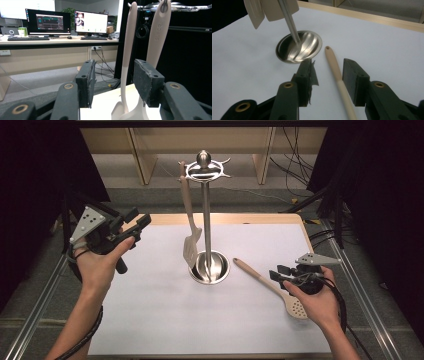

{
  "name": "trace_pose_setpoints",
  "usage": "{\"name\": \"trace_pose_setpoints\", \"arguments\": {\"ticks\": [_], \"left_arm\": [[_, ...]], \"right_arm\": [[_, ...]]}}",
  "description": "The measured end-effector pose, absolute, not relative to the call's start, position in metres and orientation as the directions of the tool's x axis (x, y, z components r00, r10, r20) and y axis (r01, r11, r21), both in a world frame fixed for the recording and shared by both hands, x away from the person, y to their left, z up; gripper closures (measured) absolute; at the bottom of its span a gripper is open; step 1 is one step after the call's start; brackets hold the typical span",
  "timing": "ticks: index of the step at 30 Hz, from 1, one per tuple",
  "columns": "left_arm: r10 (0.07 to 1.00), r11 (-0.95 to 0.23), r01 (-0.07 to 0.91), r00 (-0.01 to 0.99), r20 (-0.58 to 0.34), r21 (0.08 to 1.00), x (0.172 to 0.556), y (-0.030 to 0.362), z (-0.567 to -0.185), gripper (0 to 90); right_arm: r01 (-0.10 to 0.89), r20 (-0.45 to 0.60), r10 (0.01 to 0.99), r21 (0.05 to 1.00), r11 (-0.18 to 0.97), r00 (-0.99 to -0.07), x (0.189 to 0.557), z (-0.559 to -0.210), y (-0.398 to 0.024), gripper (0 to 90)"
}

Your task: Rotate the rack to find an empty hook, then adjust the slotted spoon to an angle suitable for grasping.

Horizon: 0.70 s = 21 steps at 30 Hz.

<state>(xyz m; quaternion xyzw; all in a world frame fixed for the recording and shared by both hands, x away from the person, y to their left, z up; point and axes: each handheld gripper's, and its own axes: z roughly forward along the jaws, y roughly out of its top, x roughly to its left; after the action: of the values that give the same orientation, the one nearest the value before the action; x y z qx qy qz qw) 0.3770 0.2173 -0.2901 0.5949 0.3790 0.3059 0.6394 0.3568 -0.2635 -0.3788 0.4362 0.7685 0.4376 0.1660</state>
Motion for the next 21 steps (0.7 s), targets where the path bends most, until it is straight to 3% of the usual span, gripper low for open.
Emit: {"name": "trace_pose_setpoints", "arguments": {"ticks": [11,21], "left_arm": [[0.838,0.068,0.08,0.537,-0.1,0.994,0.369,0.215,-0.298,50.9],[0.838,0.065,0.105,0.534,-0.111,0.992,0.362,0.22,-0.307,50.4]], "right_arm": [[0.6,0.106,0.838,0.746,0.289,-0.535,0.367,-0.381,-0.266,66.9],[0.729,0.096,0.865,0.589,0.349,-0.492,0.372,-0.39,-0.276,70.7]]}}
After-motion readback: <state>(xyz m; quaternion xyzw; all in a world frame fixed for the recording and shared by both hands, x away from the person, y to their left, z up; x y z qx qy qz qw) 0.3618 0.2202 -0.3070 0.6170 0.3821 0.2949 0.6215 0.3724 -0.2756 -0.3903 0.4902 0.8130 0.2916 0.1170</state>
